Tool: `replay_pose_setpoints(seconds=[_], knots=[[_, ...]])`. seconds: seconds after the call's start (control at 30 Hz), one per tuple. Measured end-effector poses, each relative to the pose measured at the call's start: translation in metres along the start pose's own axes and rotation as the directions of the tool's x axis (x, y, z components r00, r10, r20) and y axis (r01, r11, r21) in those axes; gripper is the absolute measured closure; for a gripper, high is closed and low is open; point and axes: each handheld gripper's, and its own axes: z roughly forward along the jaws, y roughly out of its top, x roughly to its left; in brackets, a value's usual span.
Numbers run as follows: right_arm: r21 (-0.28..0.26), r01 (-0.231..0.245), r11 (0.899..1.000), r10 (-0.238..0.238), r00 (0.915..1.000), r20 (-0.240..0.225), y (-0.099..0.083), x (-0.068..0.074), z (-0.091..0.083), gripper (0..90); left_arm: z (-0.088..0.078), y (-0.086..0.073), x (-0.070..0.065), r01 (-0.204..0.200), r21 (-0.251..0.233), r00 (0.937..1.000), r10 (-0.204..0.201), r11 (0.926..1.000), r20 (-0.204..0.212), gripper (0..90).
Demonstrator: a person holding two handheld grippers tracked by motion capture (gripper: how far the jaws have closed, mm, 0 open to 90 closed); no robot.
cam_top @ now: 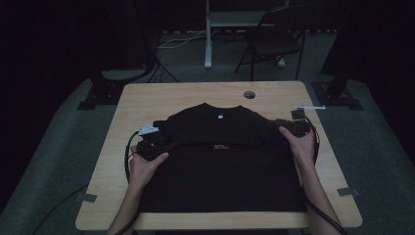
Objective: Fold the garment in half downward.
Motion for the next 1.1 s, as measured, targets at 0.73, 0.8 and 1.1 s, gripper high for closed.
replay_pose_setpoints(seconds=[0.73, 0.8, 1.1], knots=[[0.117, 0.133, 0.984, -0.135, 0.9909, 0.004, 0.018, 0.011, 0.017, 85.9, 0.0, 0.0, -0.001, -0.005, 0.001, 1.0, 0.005, 1.0, -0.002, 36.7], [0.117, 0.145, 0.982, -0.147, 0.9891, 0.008, 0.019, 0.013, 0.016, 86.0, 0.0, 0.0, -0.001, -0.005, 0.001, 1.0, 0.005, 1.0, -0.002, 36.7], [0.101, 0.191, 0.976, -0.192, 0.9813, 0.002, 0.017, 0.016, 0.006, 86.5, -0.005, 0.002, -0.003, -0.016, -0.003, 0.9999, 0.016, 0.9999, -0.005, 37.1]])
